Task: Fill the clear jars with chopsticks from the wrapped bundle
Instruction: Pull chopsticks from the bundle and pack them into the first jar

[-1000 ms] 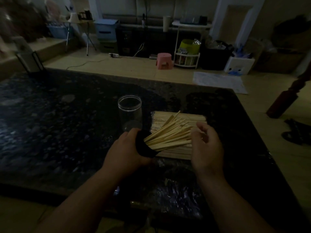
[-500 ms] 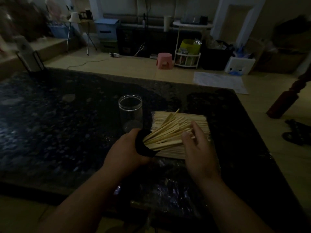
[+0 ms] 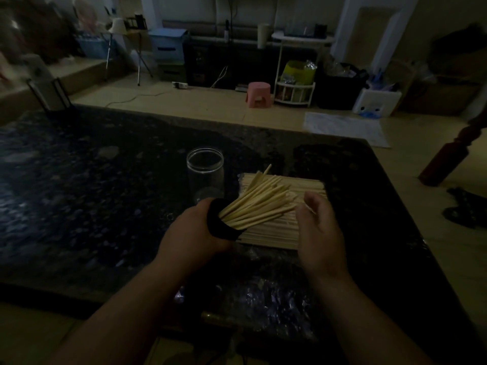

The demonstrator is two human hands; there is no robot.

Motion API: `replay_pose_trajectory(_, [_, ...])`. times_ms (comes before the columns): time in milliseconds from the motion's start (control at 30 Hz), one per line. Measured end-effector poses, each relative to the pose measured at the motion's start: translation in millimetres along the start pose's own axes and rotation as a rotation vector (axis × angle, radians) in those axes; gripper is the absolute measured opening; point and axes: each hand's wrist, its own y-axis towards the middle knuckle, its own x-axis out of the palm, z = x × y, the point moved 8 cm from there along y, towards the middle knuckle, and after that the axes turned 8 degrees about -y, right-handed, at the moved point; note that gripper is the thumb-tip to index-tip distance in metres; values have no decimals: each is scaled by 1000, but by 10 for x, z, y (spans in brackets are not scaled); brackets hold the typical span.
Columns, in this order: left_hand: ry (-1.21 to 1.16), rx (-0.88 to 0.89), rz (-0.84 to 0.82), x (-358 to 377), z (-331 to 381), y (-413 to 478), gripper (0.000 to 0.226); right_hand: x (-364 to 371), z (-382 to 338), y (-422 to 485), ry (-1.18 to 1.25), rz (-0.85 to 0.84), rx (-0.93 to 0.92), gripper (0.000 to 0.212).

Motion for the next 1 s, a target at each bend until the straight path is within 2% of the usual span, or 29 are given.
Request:
replay_pose_trajectory(100, [-27,-29,28,-37,-29,-2,70,-69,10,18,-60,44,-36,17])
replay_pose_trajectory(233, [-55,-38,34,-48,-32,8,74,-16,34,46,-192,-42,-73,12])
replay_pose_trajectory(333, [-59,-34,60,-72,-28,5,74,156,130,32,-402,-236,-82,8])
replay_pose_trajectory(467, [-85,-21,83,-98,-5,-13,74,426,298,-97,-626,-519,-109,16])
replay_pose_trajectory(533, [-88,-19,85,-103,2,-17,74,521,407,-159,-754,-624,-104,16])
replay_pose_trajectory(600, [-85,-23,79,-98,5,-18,72,587,487,-198,-777,-681,-93,17])
replay_pose_trajectory(700, [-105,-24,73,-87,19,-28,70,624,530,-205,-789,-654,-144,41])
replay_pose_trajectory(800, [-119,-31,73,-72,11,-25,74,636,583,-194,-900,-596,-221,57])
replay_pose_trajectory(1000, [-127,-36,69,-72,-23,-9,78,731,893,-70,-974,-539,-256,60])
